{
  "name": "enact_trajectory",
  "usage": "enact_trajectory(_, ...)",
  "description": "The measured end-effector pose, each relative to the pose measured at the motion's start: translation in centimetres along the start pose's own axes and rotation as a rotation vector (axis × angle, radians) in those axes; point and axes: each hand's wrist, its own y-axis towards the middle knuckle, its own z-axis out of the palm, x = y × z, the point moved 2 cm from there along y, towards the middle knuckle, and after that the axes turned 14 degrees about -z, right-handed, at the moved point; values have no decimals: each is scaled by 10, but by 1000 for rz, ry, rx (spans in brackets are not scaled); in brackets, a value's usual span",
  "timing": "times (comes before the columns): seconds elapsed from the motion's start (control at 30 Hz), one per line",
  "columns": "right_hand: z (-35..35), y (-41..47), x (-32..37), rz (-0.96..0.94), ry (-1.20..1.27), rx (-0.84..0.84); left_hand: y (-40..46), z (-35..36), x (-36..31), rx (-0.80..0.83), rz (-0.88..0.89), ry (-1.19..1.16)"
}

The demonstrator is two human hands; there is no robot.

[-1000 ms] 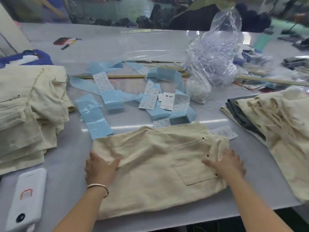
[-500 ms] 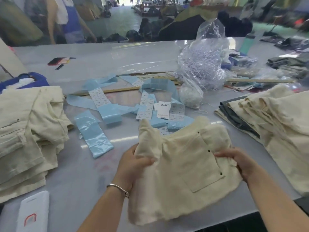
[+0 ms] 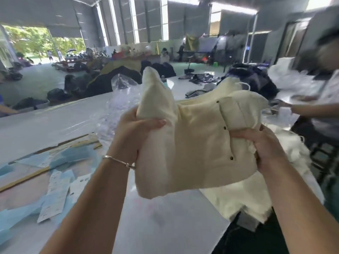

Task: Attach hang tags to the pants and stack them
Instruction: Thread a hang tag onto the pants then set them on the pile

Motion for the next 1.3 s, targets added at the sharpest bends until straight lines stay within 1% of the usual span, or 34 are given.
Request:
enact_trajectory(0.1, -71, 39, 32, -101, -2, -187, 56, 54, -42, 73, 105, -32)
enact_trajectory(0.17, -111, 58, 41, -113, -121, -246, 101, 85, -55, 74, 139, 15)
enact_trajectory(0.2, -129, 65, 41, -79, -214, -244, 127, 98, -55, 52, 142, 67)
enact_trajectory(0.23, -142, 69, 37, -7, -327, -230, 153, 111, -49, -13, 134, 177)
enact_trajectory(0.27, -152, 72, 30, 88, -473, -192, 178, 122, -39, -125, 129, 414)
enact_trajectory(0.3, -160, 74, 21, 191, -650, -116, 198, 133, -25, -239, 123, 735)
enact_trajectory(0.33, -168, 76, 10, 266, -831, -22, 212, 147, -5, -288, 126, 1004)
enact_trajectory(0.37, -172, 78, 0, 308, -978, 47, 222, 162, 20, -268, 123, 1156)
enact_trajectory(0.4, -177, 80, -9, 333, -1070, 83, 228, 177, 50, -190, 87, 1219)
enact_trajectory(0.47, -185, 84, -20, 359, -1171, 100, 228, 207, 114, 4, -21, 1229)
enact_trajectory(0.53, -189, 86, -28, 372, -1190, 114, 220, 231, 168, 193, -95, 1235)
enact_trajectory(0.57, -189, 85, -32, 372, -1214, 136, 214, 239, 190, 259, -111, 1255)
enact_trajectory(0.6, -185, 85, -34, 346, -1255, 151, 210, 242, 205, 290, -111, 1271)
enact_trajectory(0.7, -176, 87, -34, 256, -1415, 167, 205, 236, 220, 281, -88, 1253)
enact_trajectory(0.8, -172, 89, -18, 216, -1542, 184, 204, 219, 218, 265, -142, 1202)
enact_trajectory(0.83, -169, 88, -9, 157, -1607, 164, 202, 213, 217, 249, -150, 1192)
enact_trajectory(0.93, -147, 80, 17, -179, -1780, 38, 185, 194, 207, 211, -168, 1156)
enact_trajectory(0.97, -135, 75, 22, -276, -1765, 10, 177, 188, 205, 211, -178, 1134)
enact_trajectory(1.0, -120, 71, 25, -388, -1687, -9, 170, 180, 203, 216, -189, 1098)
enact_trajectory(1.07, -86, 64, 27, -618, -1426, -8, 153, 162, 199, 224, -189, 1037)
enact_trajectory(1.1, -67, 61, 27, -700, -1300, 16, 143, 149, 196, 204, -189, 1009)
enact_trajectory(1.13, -46, 56, 23, -735, -1199, 69, 133, 131, 194, 164, -191, 979)
enact_trajectory(1.2, 1, 42, 4, -721, -1067, 248, 108, 84, 190, 30, -175, 929)
enact_trajectory(1.27, 57, 17, -19, -718, -973, 484, 71, 22, 192, -174, -204, 869)
enact_trajectory(1.3, 85, 0, -29, -767, -936, 593, 48, -10, 194, -283, -242, 830)
